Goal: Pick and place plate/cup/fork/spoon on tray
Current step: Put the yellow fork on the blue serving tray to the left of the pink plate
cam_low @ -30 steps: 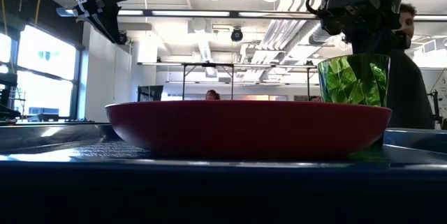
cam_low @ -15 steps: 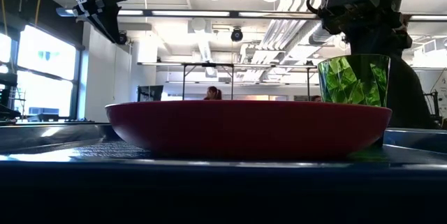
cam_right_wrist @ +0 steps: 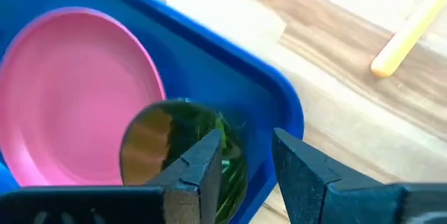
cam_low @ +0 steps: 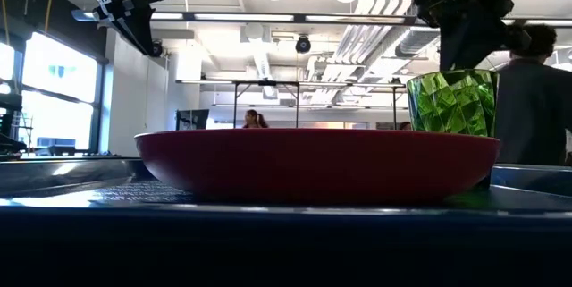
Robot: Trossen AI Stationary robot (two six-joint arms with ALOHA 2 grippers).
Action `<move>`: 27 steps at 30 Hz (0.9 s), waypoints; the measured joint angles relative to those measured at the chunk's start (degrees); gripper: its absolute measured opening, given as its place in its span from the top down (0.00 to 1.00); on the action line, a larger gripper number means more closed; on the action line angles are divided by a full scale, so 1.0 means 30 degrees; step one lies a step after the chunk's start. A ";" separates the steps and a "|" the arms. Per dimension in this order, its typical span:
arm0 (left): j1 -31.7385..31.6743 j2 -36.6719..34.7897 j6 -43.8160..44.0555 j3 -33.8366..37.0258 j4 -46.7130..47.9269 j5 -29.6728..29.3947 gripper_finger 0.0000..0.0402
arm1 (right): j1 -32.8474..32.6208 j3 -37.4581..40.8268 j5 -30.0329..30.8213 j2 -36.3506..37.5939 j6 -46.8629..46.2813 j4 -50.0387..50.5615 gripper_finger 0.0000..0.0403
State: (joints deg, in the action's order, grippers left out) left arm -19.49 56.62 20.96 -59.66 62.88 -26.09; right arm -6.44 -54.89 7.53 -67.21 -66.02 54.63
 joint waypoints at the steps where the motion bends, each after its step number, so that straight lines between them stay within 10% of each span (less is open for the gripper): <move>1: 0.0000 0.0000 0.0062 0.0000 0.0003 0.0000 0.85 | 0.0101 0.0000 0.0162 0.0223 0.0000 0.0000 0.71; 27: -0.2758 0.0000 -0.3476 0.0000 0.0061 0.1530 0.85 | 0.1029 0.0000 0.4342 0.2793 -0.0342 -0.1493 0.71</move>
State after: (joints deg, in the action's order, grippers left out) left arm -27.76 56.62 10.54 -59.66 63.07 -21.50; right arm -3.36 -54.89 20.56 -58.83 -67.05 50.15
